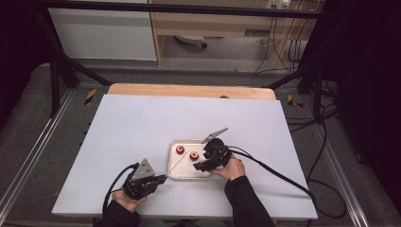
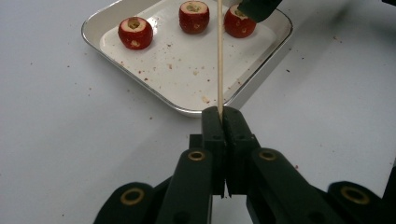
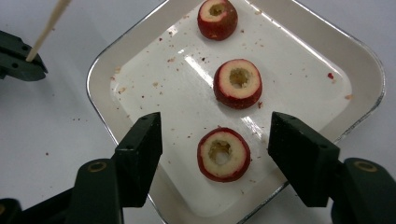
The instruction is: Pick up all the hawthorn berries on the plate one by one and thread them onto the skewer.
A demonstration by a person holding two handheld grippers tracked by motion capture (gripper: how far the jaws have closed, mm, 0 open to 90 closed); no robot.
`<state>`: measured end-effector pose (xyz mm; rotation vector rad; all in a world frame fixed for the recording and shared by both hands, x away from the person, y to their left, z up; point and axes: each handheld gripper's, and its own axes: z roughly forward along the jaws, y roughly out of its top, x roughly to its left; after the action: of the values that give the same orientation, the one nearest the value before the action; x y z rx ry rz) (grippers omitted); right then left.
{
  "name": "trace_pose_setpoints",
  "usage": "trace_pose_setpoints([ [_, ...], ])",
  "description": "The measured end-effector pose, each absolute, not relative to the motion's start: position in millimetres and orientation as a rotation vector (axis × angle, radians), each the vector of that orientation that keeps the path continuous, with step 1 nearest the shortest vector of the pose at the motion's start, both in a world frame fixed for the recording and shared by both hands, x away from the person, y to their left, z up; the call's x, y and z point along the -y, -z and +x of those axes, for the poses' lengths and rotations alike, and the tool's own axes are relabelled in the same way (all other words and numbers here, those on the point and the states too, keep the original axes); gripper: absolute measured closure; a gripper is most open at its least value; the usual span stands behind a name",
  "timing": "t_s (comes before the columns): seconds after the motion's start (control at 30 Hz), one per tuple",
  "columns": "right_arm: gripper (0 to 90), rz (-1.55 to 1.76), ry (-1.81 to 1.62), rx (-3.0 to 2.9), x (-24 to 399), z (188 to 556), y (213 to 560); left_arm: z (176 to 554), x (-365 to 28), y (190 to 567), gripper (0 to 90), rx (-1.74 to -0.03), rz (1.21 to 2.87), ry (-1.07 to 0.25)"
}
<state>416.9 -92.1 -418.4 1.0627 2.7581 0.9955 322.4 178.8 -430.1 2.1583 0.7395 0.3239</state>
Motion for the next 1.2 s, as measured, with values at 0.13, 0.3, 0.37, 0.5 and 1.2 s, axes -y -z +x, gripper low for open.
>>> trace_pose_setpoints([
  [0.13,42.6,1.067,-0.967,-2.773,91.6,417.5,421.1,322.4,-178.6,429.8,88.6,-0.740,2.157,-0.327],
  [0.3,46.9,1.073,-0.933,-2.787,91.6,420.4,423.8,322.8,-177.8,430.4,88.6,-0.740,2.161,-0.329],
  [0.37,49.0,1.075,-0.929,-2.795,91.8,421.2,424.2,322.9,-177.8,430.4,88.6,-0.740,2.162,-0.327],
  [0.5,52.1,1.096,-0.926,-2.797,91.3,421.6,424.6,323.0,-177.5,430.7,88.6,-0.737,2.164,-0.329],
  [1.2,61.1,1.110,-1.027,-2.780,97.3,420.2,411.4,321.4,-176.3,430.5,88.6,-0.767,2.166,-0.337],
])
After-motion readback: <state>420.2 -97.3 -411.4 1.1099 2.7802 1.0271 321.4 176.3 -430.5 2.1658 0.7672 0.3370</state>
